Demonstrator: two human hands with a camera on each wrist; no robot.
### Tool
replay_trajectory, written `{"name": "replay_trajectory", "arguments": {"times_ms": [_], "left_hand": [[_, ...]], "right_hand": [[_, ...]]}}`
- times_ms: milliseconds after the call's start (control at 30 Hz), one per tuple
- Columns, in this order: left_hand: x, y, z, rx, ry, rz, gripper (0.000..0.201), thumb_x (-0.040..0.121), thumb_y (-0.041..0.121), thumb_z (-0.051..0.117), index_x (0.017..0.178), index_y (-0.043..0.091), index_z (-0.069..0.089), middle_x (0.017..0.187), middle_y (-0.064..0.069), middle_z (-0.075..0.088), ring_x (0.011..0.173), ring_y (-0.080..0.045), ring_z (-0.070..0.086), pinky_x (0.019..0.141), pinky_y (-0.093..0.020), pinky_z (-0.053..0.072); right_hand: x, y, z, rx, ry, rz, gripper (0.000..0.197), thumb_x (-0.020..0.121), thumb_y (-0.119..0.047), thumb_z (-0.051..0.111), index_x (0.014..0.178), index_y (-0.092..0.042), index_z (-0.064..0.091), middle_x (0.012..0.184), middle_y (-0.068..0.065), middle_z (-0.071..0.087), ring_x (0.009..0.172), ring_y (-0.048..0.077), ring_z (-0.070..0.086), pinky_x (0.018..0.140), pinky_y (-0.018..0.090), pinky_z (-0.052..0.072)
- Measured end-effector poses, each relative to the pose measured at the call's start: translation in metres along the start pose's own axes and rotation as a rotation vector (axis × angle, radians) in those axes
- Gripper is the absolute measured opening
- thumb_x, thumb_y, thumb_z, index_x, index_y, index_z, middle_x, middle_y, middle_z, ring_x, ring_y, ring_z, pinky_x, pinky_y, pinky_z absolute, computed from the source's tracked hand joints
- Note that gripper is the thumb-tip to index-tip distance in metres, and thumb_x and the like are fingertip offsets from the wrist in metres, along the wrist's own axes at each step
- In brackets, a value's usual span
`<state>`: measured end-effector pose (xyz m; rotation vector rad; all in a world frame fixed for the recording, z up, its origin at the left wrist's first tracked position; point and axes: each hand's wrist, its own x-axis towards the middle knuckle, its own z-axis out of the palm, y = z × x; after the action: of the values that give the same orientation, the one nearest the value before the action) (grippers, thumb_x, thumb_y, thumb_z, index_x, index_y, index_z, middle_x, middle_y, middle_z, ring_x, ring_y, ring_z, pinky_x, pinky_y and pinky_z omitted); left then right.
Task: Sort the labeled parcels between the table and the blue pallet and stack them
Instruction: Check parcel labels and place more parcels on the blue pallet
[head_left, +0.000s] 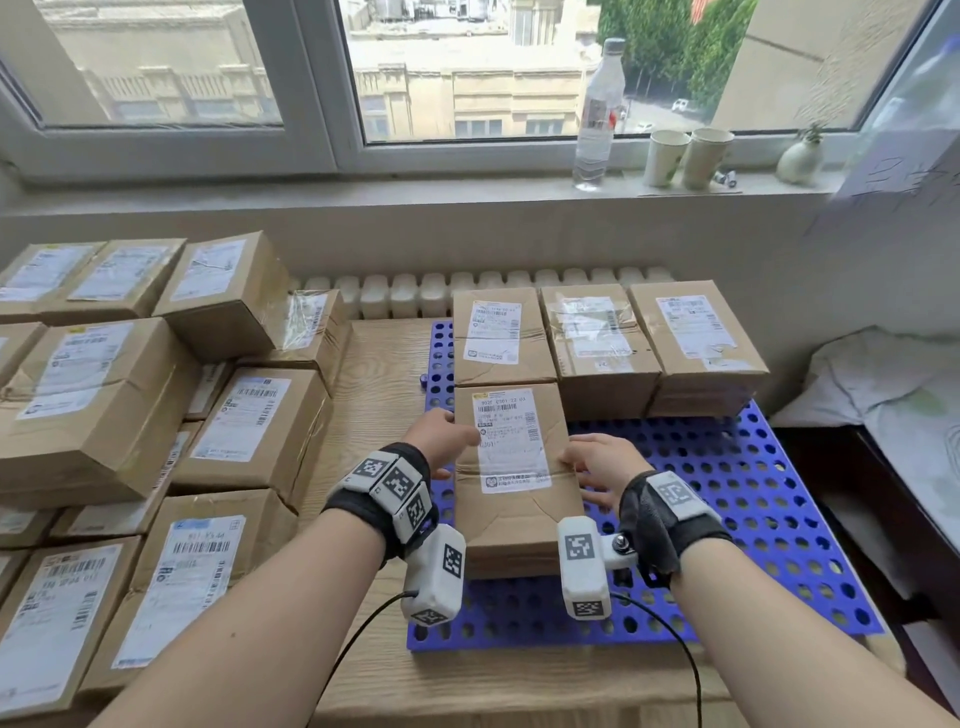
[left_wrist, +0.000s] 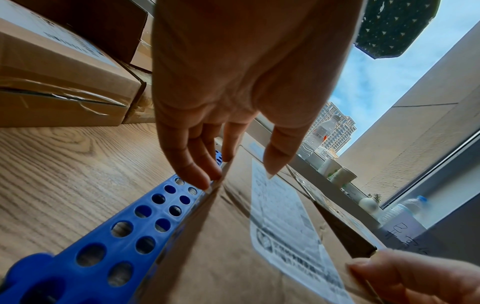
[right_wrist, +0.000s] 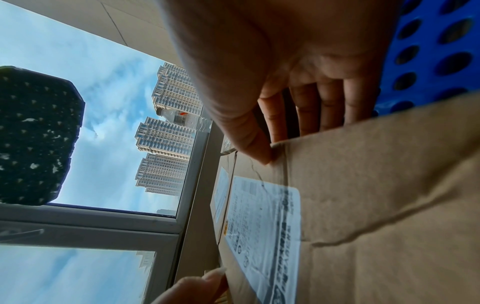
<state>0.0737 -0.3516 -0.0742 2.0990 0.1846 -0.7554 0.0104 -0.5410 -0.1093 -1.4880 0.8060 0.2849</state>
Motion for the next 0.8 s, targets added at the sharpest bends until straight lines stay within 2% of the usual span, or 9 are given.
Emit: {"name": "replay_trajectory", "arguments": {"times_ms": [100, 200, 300, 400, 500, 567, 633, 700, 800], "left_hand": [[0.0, 0.001, -0.002, 0.014, -0.008, -0.001, 0.046, 0.09, 0.02, 0.058, 0.133, 0.011, 0.048, 0.128, -0.008, 0.054, 0.107, -0.021, 0.051, 0.074, -0.033, 0.049], [0.001, 0.0, -0.004, 0.01, -0.015, 0.0, 0.052, 0.089, 0.021, 0.059, 0.138, 0.011, 0.044, 0.132, -0.008, 0.051, 0.106, -0.019, 0.05, 0.07, -0.031, 0.049], [0.002, -0.001, -0.005, 0.004, -0.018, -0.001, 0.055, 0.091, 0.02, 0.058, 0.141, 0.011, 0.04, 0.127, -0.006, 0.051, 0.108, -0.02, 0.05, 0.078, -0.033, 0.05], [0.003, -0.002, -0.007, 0.008, -0.018, -0.002, 0.057, 0.091, 0.019, 0.058, 0.143, 0.011, 0.037, 0.121, -0.005, 0.05, 0.11, -0.021, 0.051, 0.084, -0.035, 0.051], [0.002, -0.002, -0.01, 0.012, -0.023, 0.002, 0.06, 0.091, 0.02, 0.058, 0.146, 0.011, 0.033, 0.13, -0.008, 0.049, 0.112, -0.022, 0.051, 0.089, -0.037, 0.051], [-0.001, -0.001, -0.015, 0.022, -0.022, 0.016, 0.06, 0.092, 0.019, 0.057, 0.145, 0.01, 0.033, 0.135, -0.009, 0.047, 0.117, -0.023, 0.049, 0.092, -0.037, 0.049], [-0.004, 0.001, -0.021, 0.039, -0.015, 0.039, 0.057, 0.092, 0.02, 0.058, 0.144, 0.009, 0.035, 0.133, -0.009, 0.048, 0.119, -0.023, 0.049, 0.092, -0.037, 0.047], [-0.007, 0.003, -0.029, 0.037, -0.005, 0.057, 0.051, 0.091, 0.02, 0.058, 0.139, 0.012, 0.041, 0.131, -0.009, 0.049, 0.116, -0.023, 0.049, 0.086, -0.034, 0.045], [-0.012, 0.006, -0.045, 0.018, 0.012, 0.083, 0.023, 0.09, 0.021, 0.059, 0.111, 0.015, 0.05, 0.115, -0.007, 0.05, 0.102, -0.022, 0.048, 0.081, -0.033, 0.042]], "right_hand": [[0.0, 0.0, 0.001, -0.005, 0.015, 0.01, 0.028, 0.085, -0.002, 0.057, 0.111, -0.01, 0.064, 0.098, 0.012, 0.065, 0.086, 0.024, 0.06, 0.063, 0.03, 0.05], [0.0, 0.0, 0.003, -0.006, 0.025, 0.017, 0.028, 0.085, -0.003, 0.057, 0.111, -0.01, 0.065, 0.099, 0.012, 0.065, 0.085, 0.023, 0.06, 0.062, 0.03, 0.05], [-0.002, 0.0, 0.003, -0.015, 0.032, 0.016, 0.027, 0.085, -0.003, 0.058, 0.111, -0.01, 0.065, 0.096, 0.011, 0.065, 0.086, 0.023, 0.06, 0.063, 0.03, 0.05], [-0.004, 0.0, 0.004, -0.024, 0.038, 0.011, 0.026, 0.085, -0.004, 0.058, 0.11, -0.01, 0.065, 0.093, 0.01, 0.065, 0.088, 0.023, 0.061, 0.072, 0.033, 0.053], [-0.003, 0.0, 0.005, -0.036, 0.078, -0.011, 0.027, 0.081, -0.007, 0.059, 0.106, -0.012, 0.068, 0.106, 0.013, 0.069, 0.099, 0.025, 0.064, 0.089, 0.04, 0.054], [-0.005, -0.003, 0.007, -0.05, 0.106, -0.035, 0.023, 0.08, -0.009, 0.061, 0.101, -0.013, 0.069, 0.107, 0.015, 0.069, 0.097, 0.024, 0.064, 0.091, 0.044, 0.054], [-0.009, -0.009, 0.009, -0.061, 0.129, -0.059, 0.019, 0.081, -0.008, 0.061, 0.099, -0.012, 0.069, 0.106, 0.017, 0.068, 0.092, 0.025, 0.06, 0.089, 0.043, 0.054], [-0.014, -0.017, 0.01, -0.105, 0.169, -0.091, 0.017, 0.084, -0.008, 0.061, 0.1, -0.011, 0.067, 0.105, 0.014, 0.064, 0.095, 0.024, 0.056, 0.088, 0.04, 0.052], [-0.023, -0.034, 0.013, -0.238, 0.224, -0.172, 0.024, 0.083, -0.011, 0.063, 0.107, -0.014, 0.066, 0.107, 0.009, 0.063, 0.096, 0.023, 0.056, 0.093, 0.041, 0.05]]}}
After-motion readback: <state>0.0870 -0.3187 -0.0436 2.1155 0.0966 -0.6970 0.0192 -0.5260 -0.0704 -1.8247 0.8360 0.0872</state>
